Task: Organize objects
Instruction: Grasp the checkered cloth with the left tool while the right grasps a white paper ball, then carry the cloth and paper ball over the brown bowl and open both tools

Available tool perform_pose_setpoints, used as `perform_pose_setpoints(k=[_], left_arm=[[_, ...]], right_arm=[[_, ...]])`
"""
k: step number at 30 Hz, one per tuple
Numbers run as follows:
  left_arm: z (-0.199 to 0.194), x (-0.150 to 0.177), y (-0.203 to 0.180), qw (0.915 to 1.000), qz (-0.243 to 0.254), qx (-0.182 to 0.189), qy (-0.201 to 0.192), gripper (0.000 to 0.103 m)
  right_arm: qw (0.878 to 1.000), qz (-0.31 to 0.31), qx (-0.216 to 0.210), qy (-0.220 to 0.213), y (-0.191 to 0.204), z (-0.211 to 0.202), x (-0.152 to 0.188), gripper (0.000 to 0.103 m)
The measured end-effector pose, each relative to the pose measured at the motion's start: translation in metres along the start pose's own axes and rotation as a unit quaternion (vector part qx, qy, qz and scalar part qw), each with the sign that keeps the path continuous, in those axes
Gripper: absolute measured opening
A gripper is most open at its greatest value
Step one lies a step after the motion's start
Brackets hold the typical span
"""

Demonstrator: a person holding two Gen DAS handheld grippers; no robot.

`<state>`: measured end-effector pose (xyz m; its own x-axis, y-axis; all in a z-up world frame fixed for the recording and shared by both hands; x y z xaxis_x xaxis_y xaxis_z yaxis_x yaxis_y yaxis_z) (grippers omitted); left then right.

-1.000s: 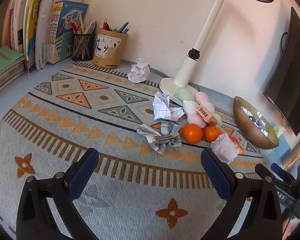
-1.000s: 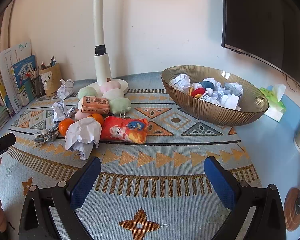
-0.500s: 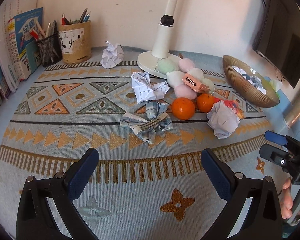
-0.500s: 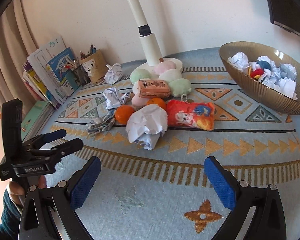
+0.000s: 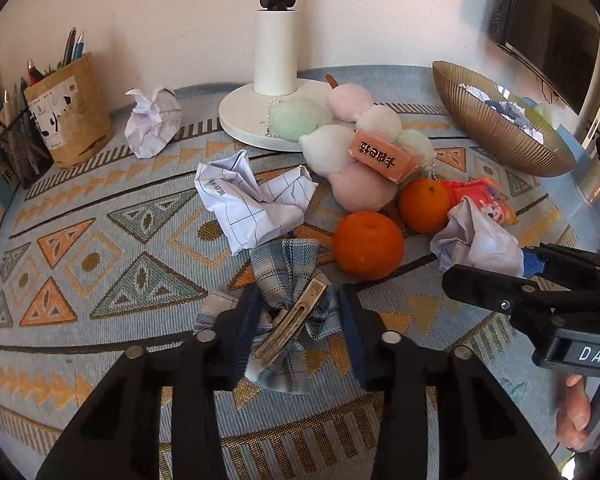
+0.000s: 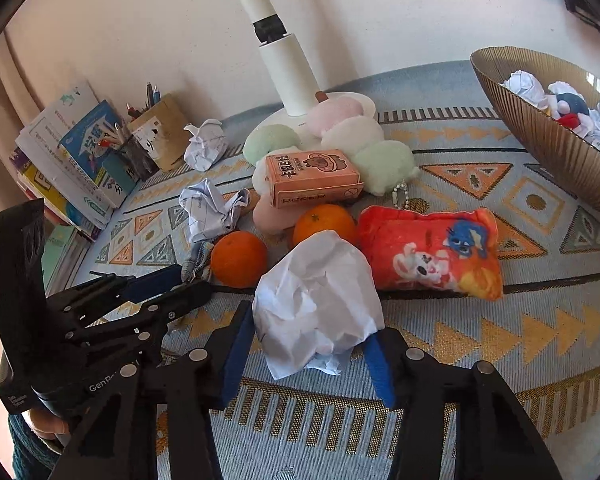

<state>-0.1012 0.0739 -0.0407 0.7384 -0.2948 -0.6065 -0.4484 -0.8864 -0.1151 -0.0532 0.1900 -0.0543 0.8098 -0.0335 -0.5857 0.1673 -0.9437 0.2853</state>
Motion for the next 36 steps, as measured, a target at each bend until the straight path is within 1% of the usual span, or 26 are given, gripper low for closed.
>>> perform_pose_setpoints(k=[1,2,5,8,11,13,15,17,19,21,23,26,31,34,36], left_arm=[[-0.003,0.001,0.0,1.0,-0.002,0.004,-0.005,0.025],[-0.008,0.003,-0.003,0.9999,-0.006,0.012,-0.008,0.023],[-0.026,0.008,-0.013,0.9993,-0.011,0.025,-0.024,0.023],[-0.05,0.017,-0.03,0.9971,-0.021,0.055,-0.048,0.023],[-0.07,0.029,-0.045,0.9939,-0.038,0.074,-0.072,0.023],[-0.075,0.038,-0.054,0.9924,-0.05,0.081,-0.079,0.023],[-0.076,0.046,-0.059,0.991,-0.059,0.087,-0.083,0.023],[-0.071,0.051,-0.061,0.9913,-0.064,0.076,-0.086,0.023],[-0.064,0.052,-0.06,0.9919,-0.068,0.064,-0.086,0.023],[-0.062,0.052,-0.059,0.9924,-0.069,0.058,-0.083,0.023],[-0.063,0.053,-0.059,0.992,-0.067,0.063,-0.086,0.023],[-0.06,0.057,-0.058,0.9924,-0.071,0.062,-0.079,0.023],[-0.062,0.058,-0.064,0.9936,-0.053,0.054,-0.084,0.023],[-0.063,0.057,-0.063,0.9935,-0.053,0.051,-0.087,0.023],[-0.063,0.057,-0.061,0.9934,-0.057,0.051,-0.086,0.023]], right_arm=[[1.0,0.003,-0.009,-0.006,-0.001,-0.007,0.0,0.05],[1.0,0.004,-0.018,-0.013,-0.001,-0.015,0.001,0.05],[0.999,-0.004,-0.025,-0.039,-0.002,-0.047,0.006,0.05],[0.998,-0.026,-0.01,-0.064,-0.009,-0.081,0.014,0.051],[0.995,-0.062,0.029,-0.076,-0.02,-0.103,0.03,0.051],[0.994,-0.072,0.048,-0.072,-0.032,-0.108,0.043,0.052],[0.995,-0.069,0.057,-0.055,-0.044,-0.104,0.056,0.052],[0.996,-0.058,0.062,-0.037,-0.056,-0.096,0.067,0.052],[0.996,-0.062,0.064,-0.025,-0.061,-0.089,0.076,0.052],[0.995,-0.069,0.069,-0.015,-0.062,-0.085,0.082,0.056],[0.995,-0.067,0.068,-0.015,-0.064,-0.088,0.087,0.071],[0.997,-0.049,0.055,-0.02,-0.068,-0.094,0.09,0.081],[0.999,0.006,0.037,-0.016,-0.074,-0.094,0.083,0.081],[0.999,0.03,0.036,-0.006,-0.078,-0.088,0.08,0.079],[0.999,0.029,0.035,-0.015,-0.078,-0.087,0.08,0.065]])
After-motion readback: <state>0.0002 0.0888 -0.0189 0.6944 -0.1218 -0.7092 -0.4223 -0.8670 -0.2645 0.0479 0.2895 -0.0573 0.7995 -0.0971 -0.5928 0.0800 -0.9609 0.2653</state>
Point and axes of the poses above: each gripper's, at about its wrist camera, not at the fingertips, and z roughly the way its jaws point, y to its left, x to its underside, the point moved 8 cm from there along z, roughly the way its jaws point, and after that the axes turned 5 degrees about x, right-handed, at the moved point
